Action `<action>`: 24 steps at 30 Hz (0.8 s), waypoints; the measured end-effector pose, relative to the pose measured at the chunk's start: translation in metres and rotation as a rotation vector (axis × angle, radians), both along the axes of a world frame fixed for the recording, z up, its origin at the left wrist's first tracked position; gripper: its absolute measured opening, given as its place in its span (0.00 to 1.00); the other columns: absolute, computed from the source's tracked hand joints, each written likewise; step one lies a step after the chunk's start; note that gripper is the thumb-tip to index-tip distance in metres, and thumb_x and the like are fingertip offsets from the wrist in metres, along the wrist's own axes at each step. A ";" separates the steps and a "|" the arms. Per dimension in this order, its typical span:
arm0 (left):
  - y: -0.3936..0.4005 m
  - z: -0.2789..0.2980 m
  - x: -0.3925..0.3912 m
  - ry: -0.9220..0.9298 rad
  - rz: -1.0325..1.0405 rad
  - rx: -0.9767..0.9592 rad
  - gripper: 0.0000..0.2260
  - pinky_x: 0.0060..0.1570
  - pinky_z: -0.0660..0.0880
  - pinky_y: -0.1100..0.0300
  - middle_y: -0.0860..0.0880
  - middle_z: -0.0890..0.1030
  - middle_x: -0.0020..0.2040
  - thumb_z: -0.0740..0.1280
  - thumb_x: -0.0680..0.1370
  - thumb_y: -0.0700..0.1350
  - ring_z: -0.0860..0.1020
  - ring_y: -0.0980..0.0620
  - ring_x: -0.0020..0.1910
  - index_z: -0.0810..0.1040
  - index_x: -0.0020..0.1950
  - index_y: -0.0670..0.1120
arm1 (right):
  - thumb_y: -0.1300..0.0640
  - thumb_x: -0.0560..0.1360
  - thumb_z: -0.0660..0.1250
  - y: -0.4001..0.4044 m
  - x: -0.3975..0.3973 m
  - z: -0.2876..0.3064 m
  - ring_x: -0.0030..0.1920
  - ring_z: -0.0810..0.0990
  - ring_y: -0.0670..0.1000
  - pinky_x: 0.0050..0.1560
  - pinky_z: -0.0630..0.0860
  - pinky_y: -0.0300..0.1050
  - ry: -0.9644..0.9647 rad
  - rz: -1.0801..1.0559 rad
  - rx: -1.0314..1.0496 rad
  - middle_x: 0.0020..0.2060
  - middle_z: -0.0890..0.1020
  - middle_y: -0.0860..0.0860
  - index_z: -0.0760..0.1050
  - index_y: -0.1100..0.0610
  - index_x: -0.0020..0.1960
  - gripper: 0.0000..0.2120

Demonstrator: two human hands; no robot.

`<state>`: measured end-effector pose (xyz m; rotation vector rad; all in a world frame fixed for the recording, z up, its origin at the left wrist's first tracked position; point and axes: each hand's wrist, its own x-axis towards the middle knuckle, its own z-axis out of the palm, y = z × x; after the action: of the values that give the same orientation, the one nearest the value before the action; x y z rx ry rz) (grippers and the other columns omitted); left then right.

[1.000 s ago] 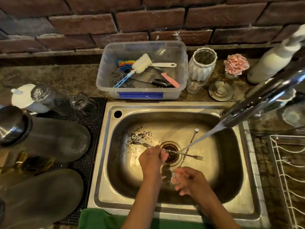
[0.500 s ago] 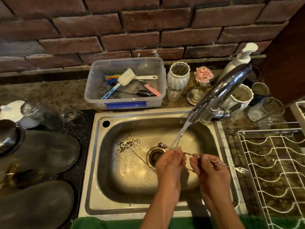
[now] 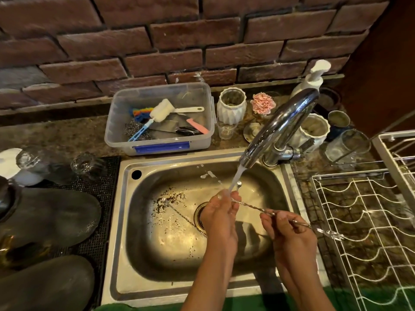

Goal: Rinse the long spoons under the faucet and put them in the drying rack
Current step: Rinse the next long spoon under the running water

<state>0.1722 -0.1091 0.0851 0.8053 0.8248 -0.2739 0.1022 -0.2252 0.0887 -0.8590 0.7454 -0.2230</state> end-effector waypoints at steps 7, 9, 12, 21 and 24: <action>0.001 0.000 0.003 -0.004 -0.070 0.142 0.16 0.36 0.81 0.59 0.41 0.87 0.41 0.63 0.83 0.52 0.86 0.48 0.38 0.80 0.51 0.39 | 0.61 0.74 0.67 0.006 -0.001 0.001 0.35 0.85 0.52 0.44 0.84 0.44 0.018 0.028 0.017 0.40 0.84 0.65 0.75 0.72 0.54 0.15; 0.001 -0.002 0.006 -0.027 -0.178 0.177 0.21 0.36 0.80 0.59 0.40 0.87 0.41 0.60 0.83 0.56 0.86 0.46 0.38 0.81 0.50 0.39 | 0.62 0.74 0.66 0.004 -0.001 0.002 0.37 0.86 0.53 0.43 0.84 0.42 0.012 -0.006 0.053 0.41 0.85 0.65 0.75 0.72 0.53 0.13; 0.001 -0.004 0.008 -0.050 -0.306 0.131 0.16 0.40 0.81 0.57 0.39 0.87 0.43 0.61 0.84 0.50 0.86 0.44 0.42 0.81 0.51 0.39 | 0.63 0.72 0.67 -0.003 -0.002 0.006 0.42 0.88 0.55 0.42 0.84 0.40 0.022 -0.035 0.082 0.42 0.86 0.64 0.76 0.71 0.51 0.12; -0.003 -0.005 0.004 -0.074 -0.261 0.144 0.20 0.36 0.80 0.55 0.37 0.86 0.42 0.59 0.84 0.55 0.84 0.43 0.35 0.79 0.52 0.39 | 0.68 0.78 0.63 -0.002 0.003 0.016 0.44 0.88 0.57 0.43 0.85 0.43 0.099 -0.049 0.191 0.43 0.86 0.64 0.77 0.70 0.51 0.06; -0.002 -0.002 0.003 -0.065 -0.226 0.192 0.20 0.37 0.80 0.56 0.38 0.86 0.40 0.59 0.83 0.55 0.85 0.43 0.36 0.79 0.50 0.39 | 0.68 0.78 0.63 0.003 0.006 0.016 0.43 0.88 0.58 0.43 0.85 0.44 0.118 -0.072 0.203 0.42 0.86 0.65 0.77 0.70 0.50 0.06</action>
<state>0.1750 -0.1107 0.0827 1.0850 0.7058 -0.3699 0.1077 -0.2220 0.1047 -0.6574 0.8946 -0.1581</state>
